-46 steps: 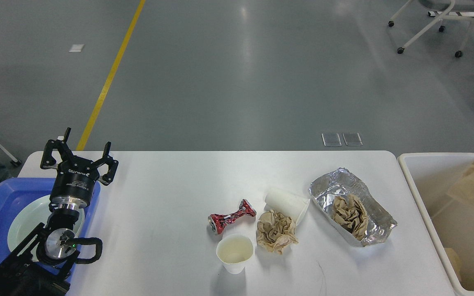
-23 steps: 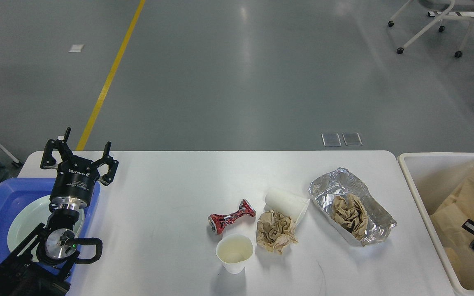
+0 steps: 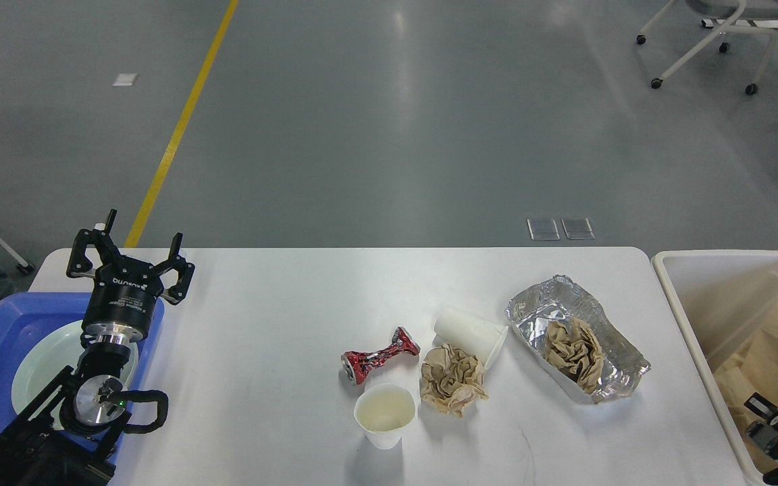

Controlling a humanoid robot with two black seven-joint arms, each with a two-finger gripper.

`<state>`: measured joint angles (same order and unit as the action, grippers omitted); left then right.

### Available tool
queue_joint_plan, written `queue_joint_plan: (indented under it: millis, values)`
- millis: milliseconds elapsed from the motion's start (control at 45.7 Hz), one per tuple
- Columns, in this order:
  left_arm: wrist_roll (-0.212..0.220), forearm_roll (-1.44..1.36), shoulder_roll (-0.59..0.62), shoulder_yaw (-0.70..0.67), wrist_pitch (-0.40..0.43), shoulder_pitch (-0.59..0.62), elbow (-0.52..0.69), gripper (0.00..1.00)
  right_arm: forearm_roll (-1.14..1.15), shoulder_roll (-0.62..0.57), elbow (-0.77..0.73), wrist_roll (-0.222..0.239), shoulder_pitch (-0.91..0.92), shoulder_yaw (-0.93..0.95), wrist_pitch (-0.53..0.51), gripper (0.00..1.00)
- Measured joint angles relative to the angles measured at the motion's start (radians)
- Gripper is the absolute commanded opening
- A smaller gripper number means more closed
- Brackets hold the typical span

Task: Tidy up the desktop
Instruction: 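Release the bag inside the bin and open the right gripper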

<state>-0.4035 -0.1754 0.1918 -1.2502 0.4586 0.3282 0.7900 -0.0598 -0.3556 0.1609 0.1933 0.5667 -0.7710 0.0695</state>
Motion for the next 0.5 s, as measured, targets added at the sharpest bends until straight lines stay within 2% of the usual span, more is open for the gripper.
queue_joint_plan:
  millis: [66,88,109,263,503]
  values:
    - [0.0,0.0,0.0,0.0,0.0,0.0,0.0,0.96,0.0,0.001,0.0,0.0,0.0,0.001,0.007,0.82]
    - [0.0,0.0,0.0,0.0,0.0,0.0,0.0,0.96,0.0,0.001,0.0,0.0,0.0,0.002,0.011,0.94]
    - [0.0,0.0,0.0,0.0,0.0,0.0,0.0,0.96,0.0,0.001,-0.001,0.0,-0.001,0.003,0.018,1.0]
    - [0.0,0.0,0.0,0.0,0.0,0.0,0.0,0.96,0.001,0.0,-0.002,-0.003,0.0,0.007,0.084,1.0]
    - [0.0,0.001,0.0,0.0,0.0,0.0,0.0,0.96,0.003,-0.001,0.002,-0.003,0.002,0.007,0.096,1.0]
